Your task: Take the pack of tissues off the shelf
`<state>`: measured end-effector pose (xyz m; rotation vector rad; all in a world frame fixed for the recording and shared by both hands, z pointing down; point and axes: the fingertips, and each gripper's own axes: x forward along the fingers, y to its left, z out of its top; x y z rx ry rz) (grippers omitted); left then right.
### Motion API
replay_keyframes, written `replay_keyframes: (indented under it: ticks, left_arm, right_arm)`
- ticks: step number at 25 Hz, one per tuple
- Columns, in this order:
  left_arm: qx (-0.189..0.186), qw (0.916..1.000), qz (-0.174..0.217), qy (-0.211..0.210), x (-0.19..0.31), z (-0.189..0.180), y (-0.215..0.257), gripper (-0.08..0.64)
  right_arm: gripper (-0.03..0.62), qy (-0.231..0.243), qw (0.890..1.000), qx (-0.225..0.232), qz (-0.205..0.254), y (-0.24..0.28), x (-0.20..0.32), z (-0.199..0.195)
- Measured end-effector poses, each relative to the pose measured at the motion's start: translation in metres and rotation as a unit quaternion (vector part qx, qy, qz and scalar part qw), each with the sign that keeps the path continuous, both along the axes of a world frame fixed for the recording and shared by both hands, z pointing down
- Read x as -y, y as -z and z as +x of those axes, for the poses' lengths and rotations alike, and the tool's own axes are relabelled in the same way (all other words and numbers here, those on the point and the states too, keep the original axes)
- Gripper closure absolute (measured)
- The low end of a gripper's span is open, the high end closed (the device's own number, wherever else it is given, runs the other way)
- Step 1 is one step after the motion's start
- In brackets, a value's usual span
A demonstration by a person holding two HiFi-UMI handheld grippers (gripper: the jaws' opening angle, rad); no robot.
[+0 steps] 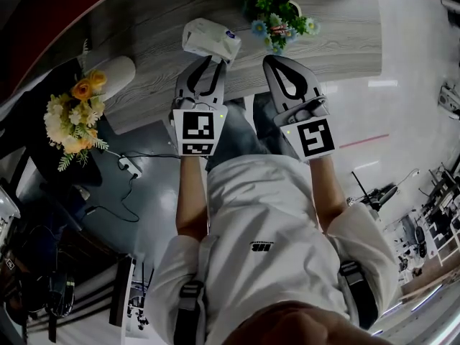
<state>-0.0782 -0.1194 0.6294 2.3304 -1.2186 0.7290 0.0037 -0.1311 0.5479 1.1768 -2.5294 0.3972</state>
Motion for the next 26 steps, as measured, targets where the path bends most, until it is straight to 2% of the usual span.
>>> replay_keyframes:
  ticks: [26]
  left_arm:
    - [-0.014,0.999,0.04,0.015,0.001,-0.011,0.048,0.466]
  right_arm:
    - [0.568,0.007,1.0,-0.008,-0.003,0.007,-0.006,-0.009]
